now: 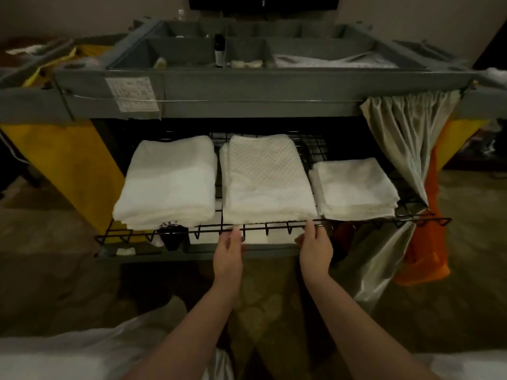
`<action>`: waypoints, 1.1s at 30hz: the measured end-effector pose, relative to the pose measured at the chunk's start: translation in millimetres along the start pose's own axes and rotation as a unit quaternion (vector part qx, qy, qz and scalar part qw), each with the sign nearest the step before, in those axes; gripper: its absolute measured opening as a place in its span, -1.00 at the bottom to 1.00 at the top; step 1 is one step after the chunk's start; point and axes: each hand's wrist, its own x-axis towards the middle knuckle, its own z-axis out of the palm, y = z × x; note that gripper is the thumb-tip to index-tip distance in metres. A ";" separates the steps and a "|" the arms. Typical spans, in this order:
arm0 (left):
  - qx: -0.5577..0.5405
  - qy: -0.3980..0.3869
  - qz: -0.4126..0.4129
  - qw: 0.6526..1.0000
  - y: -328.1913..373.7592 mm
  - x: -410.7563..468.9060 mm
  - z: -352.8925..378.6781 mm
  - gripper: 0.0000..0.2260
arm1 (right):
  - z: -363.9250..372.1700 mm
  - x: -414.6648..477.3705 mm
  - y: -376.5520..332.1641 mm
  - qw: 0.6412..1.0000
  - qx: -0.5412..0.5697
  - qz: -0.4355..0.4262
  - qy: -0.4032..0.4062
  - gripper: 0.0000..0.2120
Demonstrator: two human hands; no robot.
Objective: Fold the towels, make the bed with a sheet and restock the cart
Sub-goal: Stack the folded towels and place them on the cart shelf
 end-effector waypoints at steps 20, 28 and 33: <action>-0.009 -0.046 0.189 0.981 24.5 192.4 66.6 -0.67 | 83.0 170.2 -8.8 0.979 0.069 -0.184 -0.059 -0.62; 0.011 -0.079 0.224 0.971 20.9 204.9 69.0 -0.74 | 90.5 188.3 -6.3 0.970 0.103 -0.205 -0.076 -0.73; 0.001 -0.073 0.219 0.973 19.0 207.0 62.4 -0.70 | 92.5 190.3 -4.2 0.974 0.104 -0.188 -0.077 -0.74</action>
